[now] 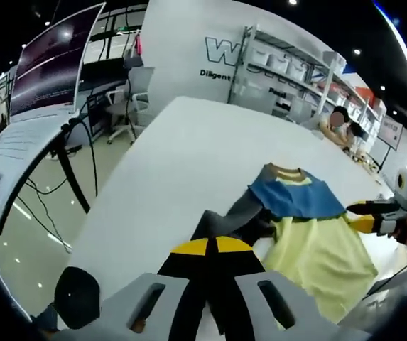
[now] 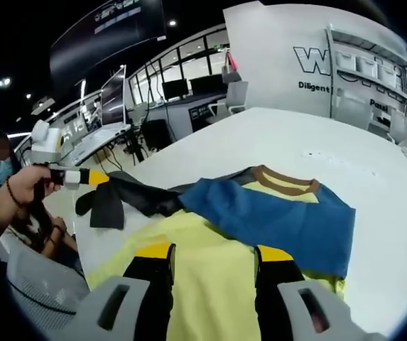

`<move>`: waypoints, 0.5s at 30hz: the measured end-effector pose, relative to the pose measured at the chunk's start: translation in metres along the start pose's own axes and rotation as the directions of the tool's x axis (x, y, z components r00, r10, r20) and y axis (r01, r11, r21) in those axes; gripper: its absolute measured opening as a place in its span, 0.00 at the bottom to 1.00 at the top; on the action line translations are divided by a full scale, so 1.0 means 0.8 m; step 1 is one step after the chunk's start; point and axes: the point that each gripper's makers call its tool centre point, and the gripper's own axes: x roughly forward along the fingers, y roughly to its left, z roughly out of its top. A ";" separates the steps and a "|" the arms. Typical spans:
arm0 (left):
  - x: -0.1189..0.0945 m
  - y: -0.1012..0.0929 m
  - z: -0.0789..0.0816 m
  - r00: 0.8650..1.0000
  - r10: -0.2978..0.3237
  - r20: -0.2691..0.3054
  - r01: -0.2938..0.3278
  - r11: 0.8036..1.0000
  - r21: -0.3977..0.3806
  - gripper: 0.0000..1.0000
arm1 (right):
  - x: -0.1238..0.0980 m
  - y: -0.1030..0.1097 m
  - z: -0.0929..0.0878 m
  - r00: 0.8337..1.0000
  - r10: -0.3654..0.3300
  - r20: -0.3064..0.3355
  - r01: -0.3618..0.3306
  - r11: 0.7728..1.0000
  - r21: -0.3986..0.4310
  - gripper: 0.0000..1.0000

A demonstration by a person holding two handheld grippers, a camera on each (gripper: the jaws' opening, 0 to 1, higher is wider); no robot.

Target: Fold the garment on the visible template until the final outline fits inside the template.

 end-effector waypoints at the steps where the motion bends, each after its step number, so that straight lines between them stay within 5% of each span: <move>1: 0.000 0.006 0.000 1.000 0.015 -0.006 -0.015 1.000 0.027 0.00 | 0.000 0.000 -0.001 1.000 0.000 -0.002 0.000 1.000 0.003 0.40; 12: 0.018 0.050 0.005 0.994 0.097 -0.046 -0.092 0.991 0.102 0.00 | -0.001 -0.004 -0.007 1.000 -0.007 -0.010 0.007 1.000 0.012 0.40; 15: 0.022 0.057 0.008 0.994 0.102 -0.047 -0.099 0.993 0.061 0.00 | -0.002 -0.006 -0.007 1.000 -0.011 -0.009 0.011 1.000 0.014 0.41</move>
